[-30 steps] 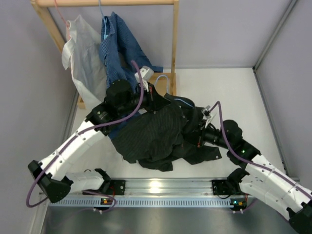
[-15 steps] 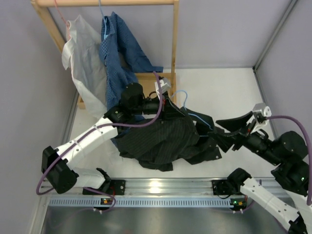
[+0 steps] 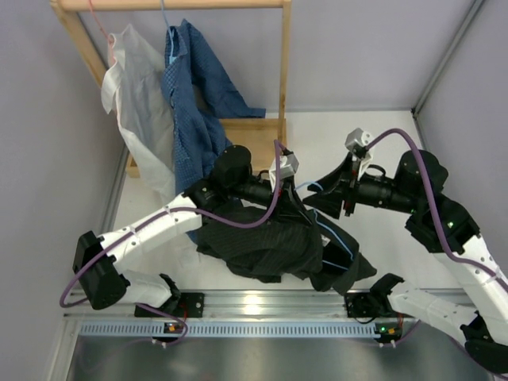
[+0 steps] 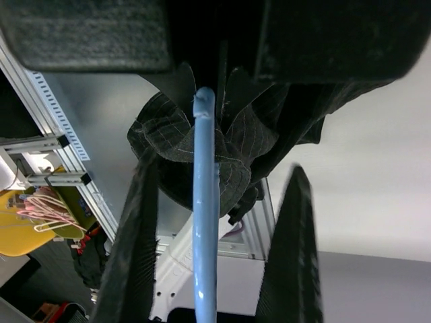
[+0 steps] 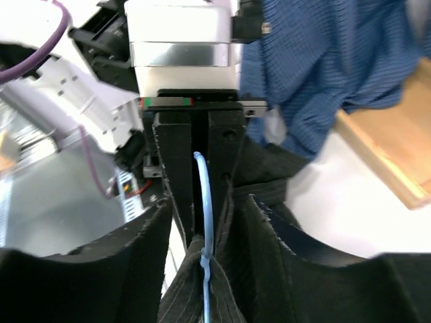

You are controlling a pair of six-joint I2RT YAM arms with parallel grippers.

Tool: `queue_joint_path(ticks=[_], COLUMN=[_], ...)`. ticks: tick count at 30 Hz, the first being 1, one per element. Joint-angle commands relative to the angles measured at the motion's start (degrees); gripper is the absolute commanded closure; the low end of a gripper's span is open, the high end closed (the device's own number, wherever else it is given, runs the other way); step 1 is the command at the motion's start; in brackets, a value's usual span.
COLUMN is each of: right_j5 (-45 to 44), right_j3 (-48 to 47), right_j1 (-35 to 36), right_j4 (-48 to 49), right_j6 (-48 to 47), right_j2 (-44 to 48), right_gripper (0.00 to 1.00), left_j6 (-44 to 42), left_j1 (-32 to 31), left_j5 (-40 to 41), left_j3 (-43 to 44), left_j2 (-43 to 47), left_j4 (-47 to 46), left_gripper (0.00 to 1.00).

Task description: Place the shirt on the hanger

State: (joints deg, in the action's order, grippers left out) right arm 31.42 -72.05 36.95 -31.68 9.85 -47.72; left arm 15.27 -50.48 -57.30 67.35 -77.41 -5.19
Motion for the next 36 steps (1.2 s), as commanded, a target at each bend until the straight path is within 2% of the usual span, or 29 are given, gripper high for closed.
queue_joint_path(ticks=[1, 2, 4, 6, 7, 8, 9, 10, 11, 14, 15, 18, 20, 21, 24, 28, 34, 35, 36], right_j5=[9.5, 10.1, 10.1, 8.1, 5.3, 3.9, 2.4, 0.0, -0.8, -5.3, -6.2, -9.2, -9.8, -9.5, -7.9, -3.2, 1.4, 1.1, 0.3], right_j3=[1.2, 2.0, 3.6, 4.0, 4.0, 4.0, 3.8, 3.2, 2.6, -0.8, -1.7, -5.9, -9.4, -10.6, -16.4, -25.5, -31.0, -31.5, -32.4], right_j1=[-0.1, -0.1, -0.2, -0.2, -0.2, -0.2, -0.2, -0.2, -0.2, -0.2, -0.2, -0.3, -0.3, -0.2, -0.2, -0.2, -0.2, -0.2, -0.1], right_j4=[5.8, 7.9, 9.5, 10.3, 10.5, 10.7, 10.5, 10.3, 9.9, 5.2, 3.7, -1.2, -4.0, -4.9, -8.6, -13.4, -17.3, -17.6, -18.6], right_j6=[0.5, 0.9, 1.1, 1.2, 1.4, 1.5, 1.6, 1.7, 1.2, -0.7, -1.2, -3.0, -3.3, -3.7, -4.6, -5.0, -4.8, -4.9, -5.2], right_j2=[-0.4, -0.2, 0.8, 2.1, 2.7, 3.2, 4.1, 4.4, 4.7, 4.9, 4.9, 5.2, 5.4, 5.4, 4.3, 1.9, 0.4, 0.3, 0.3], right_gripper=[0.58, 0.75, 0.99, 1.0, 1.0, 1.0, 1.0, 1.0, 1.0, 1.0, 1.0, 1.0, 1.0, 1.0, 1.0, 1.0, 1.0, 1.0, 1.0], left_j6=[-1.7, -2.3, -4.4, -6.3, -6.7, -7.2, -7.4, -7.5, -7.8, -9.0, -8.8, -8.1, -8.4, -8.5, -8.2, -8.6, -6.9, -6.8, -6.5], left_j1=[-0.3, -0.3, -0.3, -0.3, -0.3, -0.2, -0.2, -0.2, -0.2, -0.2, -0.2, -0.2, -0.2, -0.2, -0.2, -0.2, -0.2, -0.2, -0.2], left_j5=[-4.9, -5.1, -3.9, -1.5, 2.8, 5.9, 10.0, 14.1, 23.0, 35.6, 43.9, 56.0, 59.5, 60.3, 60.1, 58.7, 61.7, 59.2, 57.7], left_j3=[3.0, 3.4, 5.1, 6.6, 8.2, 9.0, 9.9, 10.6, 11.6, 11.6, 9.6, 1.9, -2.9, -7.3, -12.5, -14.6, -13.7, -13.8, -13.7], left_j2=[0.9, 0.8, 0.7, 0.6, 0.7, 0.9, 1.5, 2.1, 2.8, 8.2, 10.4, 21.0, 28.6, 30.5, 34.9, 35.2, 29.7, 29.2, 28.3], left_j4=[-3.5, -2.5, 2.1, 4.9, 9.0, 10.7, 12.6, 15.4, 16.7, 19.9, 19.9, 18.9, 17.9, 16.9, 16.4, 14.0, 9.8, 7.8, 6.2], left_gripper=[1.0, 1.0, 1.0, 1.0, 0.97, 0.82, 0.49, 0.12, 0.02, 0.02, 0.02, 0.02, 0.02, 0.02, 0.02, 0.02, 0.02, 0.04, 0.19])
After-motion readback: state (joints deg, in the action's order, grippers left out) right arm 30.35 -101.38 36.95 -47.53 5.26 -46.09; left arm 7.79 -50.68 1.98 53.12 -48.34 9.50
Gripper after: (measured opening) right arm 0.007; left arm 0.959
